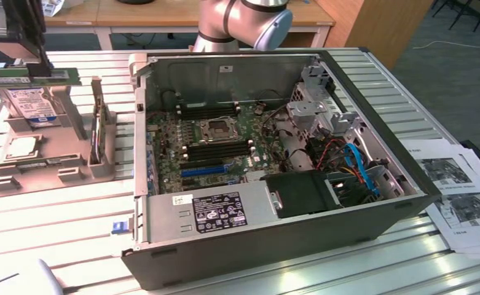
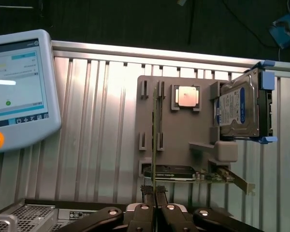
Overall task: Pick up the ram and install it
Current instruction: 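Pick up the ram and move it above insertion slot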
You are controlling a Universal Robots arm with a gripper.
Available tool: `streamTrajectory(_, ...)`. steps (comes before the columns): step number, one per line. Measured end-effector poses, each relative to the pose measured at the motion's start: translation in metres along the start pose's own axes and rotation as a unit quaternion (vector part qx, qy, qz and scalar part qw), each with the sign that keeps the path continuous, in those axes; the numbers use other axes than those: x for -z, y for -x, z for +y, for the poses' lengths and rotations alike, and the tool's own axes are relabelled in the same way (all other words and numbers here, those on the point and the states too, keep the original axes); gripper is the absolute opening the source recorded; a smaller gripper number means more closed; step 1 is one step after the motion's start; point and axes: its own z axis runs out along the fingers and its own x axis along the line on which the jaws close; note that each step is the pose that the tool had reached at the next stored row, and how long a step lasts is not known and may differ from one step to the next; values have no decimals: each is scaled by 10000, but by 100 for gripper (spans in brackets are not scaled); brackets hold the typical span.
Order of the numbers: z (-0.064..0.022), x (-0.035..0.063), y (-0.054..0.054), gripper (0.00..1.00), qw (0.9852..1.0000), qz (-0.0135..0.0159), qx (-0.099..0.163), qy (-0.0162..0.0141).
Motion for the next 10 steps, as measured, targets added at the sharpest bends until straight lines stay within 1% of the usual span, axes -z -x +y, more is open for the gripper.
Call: streamTrajectory(10,-160,15,-7,12,10000,0,0,0)
